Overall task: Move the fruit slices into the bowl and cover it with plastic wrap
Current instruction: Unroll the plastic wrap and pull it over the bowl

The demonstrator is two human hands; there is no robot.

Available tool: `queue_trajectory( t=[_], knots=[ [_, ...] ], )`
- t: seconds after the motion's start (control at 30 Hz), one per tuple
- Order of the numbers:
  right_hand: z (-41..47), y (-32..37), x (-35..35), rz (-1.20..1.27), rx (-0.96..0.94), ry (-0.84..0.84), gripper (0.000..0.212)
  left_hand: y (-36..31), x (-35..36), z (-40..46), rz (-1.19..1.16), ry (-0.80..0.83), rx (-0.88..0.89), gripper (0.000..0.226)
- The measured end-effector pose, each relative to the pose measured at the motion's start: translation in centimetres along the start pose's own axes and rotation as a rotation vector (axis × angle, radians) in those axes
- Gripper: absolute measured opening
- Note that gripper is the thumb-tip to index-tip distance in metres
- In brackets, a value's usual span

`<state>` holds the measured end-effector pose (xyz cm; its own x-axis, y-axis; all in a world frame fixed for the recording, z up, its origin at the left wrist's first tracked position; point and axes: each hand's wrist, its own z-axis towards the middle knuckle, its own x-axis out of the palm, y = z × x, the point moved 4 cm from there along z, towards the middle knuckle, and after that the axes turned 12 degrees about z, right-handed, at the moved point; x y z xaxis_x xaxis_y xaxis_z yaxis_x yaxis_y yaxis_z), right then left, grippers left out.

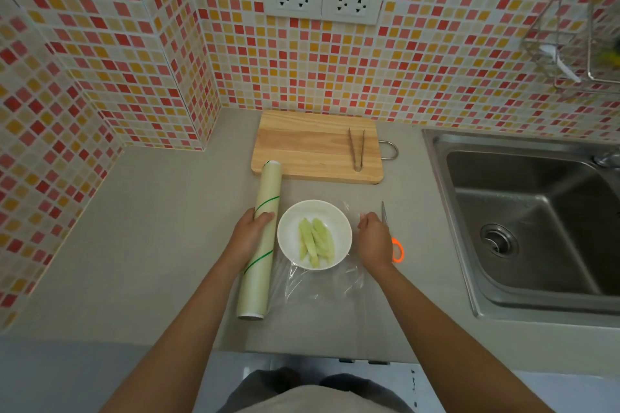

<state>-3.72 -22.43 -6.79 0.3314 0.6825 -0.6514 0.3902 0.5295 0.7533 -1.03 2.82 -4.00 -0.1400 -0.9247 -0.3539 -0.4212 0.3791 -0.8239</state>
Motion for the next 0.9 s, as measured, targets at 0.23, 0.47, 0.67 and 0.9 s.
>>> queue_trajectory(
  t=[0.23, 0.47, 0.67, 0.9],
  knots=[
    [-0.6, 0.3, 1.2, -0.199, 0.032, 0.128, 0.025, 0.1, 0.6, -0.2, -0.041, 0.005, -0.02, 0.031],
    [0.0, -0.8, 0.5, -0.067, 0.174, 0.194, 0.048, 0.1, 0.6, -0.2, -0.05, 0.002, -0.015, 0.029],
    [1.0, -1.0, -1.3, 0.643, 0.693, 0.283, 0.036, 0.2, 0.5, -0.1, -0.057, 0.007, -0.017, 0.025],
    [1.3, -0.4, -0.9, 0.797, 0.798, 0.107, 0.024, 0.5, 0.4, 0.2, -0.059, 0.003, -0.02, 0.029]
  ],
)
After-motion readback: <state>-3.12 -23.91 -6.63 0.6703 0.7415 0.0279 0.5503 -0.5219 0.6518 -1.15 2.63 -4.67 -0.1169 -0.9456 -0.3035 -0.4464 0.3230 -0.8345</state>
